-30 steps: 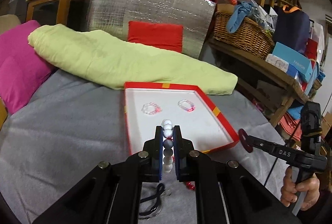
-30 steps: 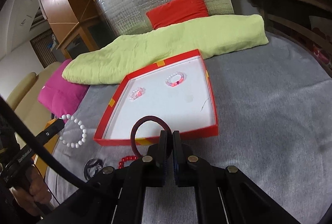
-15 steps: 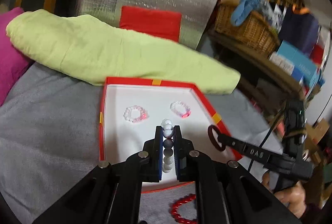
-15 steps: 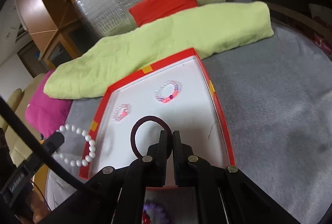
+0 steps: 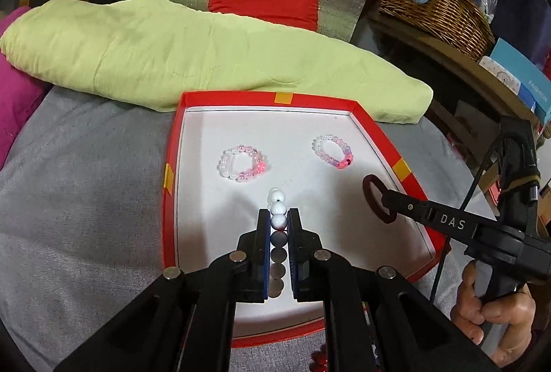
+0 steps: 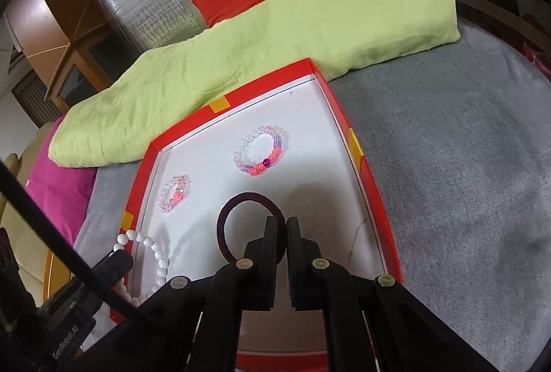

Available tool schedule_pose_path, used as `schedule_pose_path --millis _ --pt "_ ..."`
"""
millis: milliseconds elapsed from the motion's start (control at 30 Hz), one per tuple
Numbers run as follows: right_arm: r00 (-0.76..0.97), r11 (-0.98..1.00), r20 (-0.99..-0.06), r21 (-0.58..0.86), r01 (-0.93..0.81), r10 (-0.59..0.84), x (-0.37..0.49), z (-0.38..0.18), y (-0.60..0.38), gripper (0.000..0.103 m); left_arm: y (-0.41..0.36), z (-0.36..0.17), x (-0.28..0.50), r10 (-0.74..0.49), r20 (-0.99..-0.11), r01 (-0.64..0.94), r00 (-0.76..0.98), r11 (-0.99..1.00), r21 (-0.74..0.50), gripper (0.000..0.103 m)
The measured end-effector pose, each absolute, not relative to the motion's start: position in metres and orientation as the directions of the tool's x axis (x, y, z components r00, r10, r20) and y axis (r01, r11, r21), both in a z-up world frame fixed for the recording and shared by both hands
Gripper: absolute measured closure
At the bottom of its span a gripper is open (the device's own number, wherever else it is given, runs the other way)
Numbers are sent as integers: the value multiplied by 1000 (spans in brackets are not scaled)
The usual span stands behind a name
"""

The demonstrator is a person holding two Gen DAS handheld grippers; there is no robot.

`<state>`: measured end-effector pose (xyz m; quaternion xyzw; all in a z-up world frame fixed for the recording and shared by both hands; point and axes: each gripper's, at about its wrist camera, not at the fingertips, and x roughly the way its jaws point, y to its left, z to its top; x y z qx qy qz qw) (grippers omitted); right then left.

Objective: Organize jewelry
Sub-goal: 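Lower both held bracelets into the red box and open both tools, then withdraw both tools from the box toward the purple and black bracelets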

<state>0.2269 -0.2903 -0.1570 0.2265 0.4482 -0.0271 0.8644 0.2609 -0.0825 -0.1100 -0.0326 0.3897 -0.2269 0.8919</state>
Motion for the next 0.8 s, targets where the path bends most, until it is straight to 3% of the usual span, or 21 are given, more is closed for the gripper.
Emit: schedule_pose_path --millis 233,333,433,633,800 --pt "607 878 -780 388 281 151 226 -156 -296 95 -85 -115 263 -404 -697 373 592 905 -207 91" --pt "617 870 -770 406 279 161 220 -149 -301 91 -82 -113 261 -374 -700 356 608 917 -180 77" --pt "639 865 -752 421 273 164 212 -140 -305 77 -76 -109 258 -369 -686 347 627 921 -178 67" --pt "659 877 -735 413 246 162 198 -126 -308 77 -65 -97 248 -335 -666 328 666 934 -142 66" --pt "665 893 -727 400 207 172 186 -116 -308 77 -53 -87 238 -285 -641 289 713 952 -102 48"
